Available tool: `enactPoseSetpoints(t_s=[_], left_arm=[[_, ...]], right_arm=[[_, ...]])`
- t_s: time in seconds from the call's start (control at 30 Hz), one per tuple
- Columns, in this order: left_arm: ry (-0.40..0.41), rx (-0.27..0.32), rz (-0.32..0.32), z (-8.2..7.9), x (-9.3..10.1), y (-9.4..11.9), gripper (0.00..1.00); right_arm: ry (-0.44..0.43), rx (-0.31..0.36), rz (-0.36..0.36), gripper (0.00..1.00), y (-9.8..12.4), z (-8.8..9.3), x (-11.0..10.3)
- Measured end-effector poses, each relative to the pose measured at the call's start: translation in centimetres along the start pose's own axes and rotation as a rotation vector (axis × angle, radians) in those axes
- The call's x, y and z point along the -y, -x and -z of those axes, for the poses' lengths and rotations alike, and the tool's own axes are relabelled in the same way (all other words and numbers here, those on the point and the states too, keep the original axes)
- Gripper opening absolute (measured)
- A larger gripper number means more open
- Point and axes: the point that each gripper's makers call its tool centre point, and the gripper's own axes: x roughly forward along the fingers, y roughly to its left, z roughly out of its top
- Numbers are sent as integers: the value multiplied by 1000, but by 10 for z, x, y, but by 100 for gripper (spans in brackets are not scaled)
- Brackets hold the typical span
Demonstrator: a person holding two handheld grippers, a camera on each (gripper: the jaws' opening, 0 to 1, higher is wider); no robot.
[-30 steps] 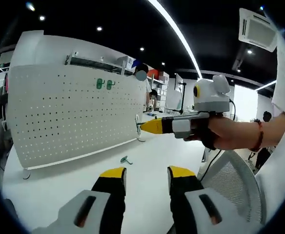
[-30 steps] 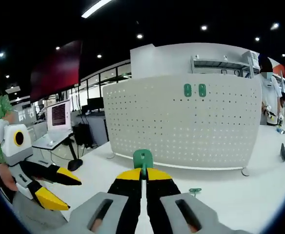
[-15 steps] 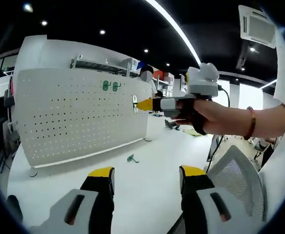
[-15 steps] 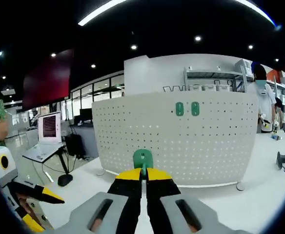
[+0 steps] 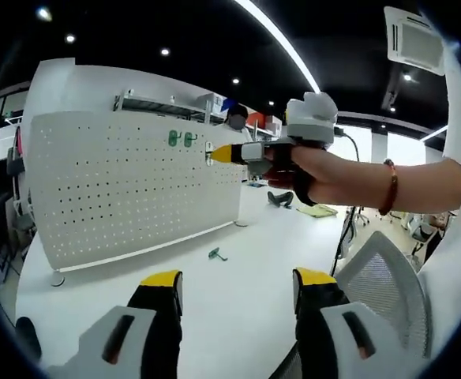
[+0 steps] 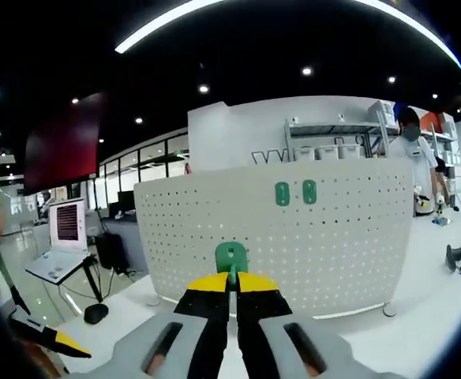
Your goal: Insert the hook assembly into the mounting plate slot until the hook locks in place.
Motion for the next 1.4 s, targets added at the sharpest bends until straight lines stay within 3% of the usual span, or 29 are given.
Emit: enactPoseSetpoints(t_s=[1.4], left_arm=[[5, -4, -21, 3, -17, 12, 60]], right_arm=[[3, 90, 84, 1, -80, -60, 1]])
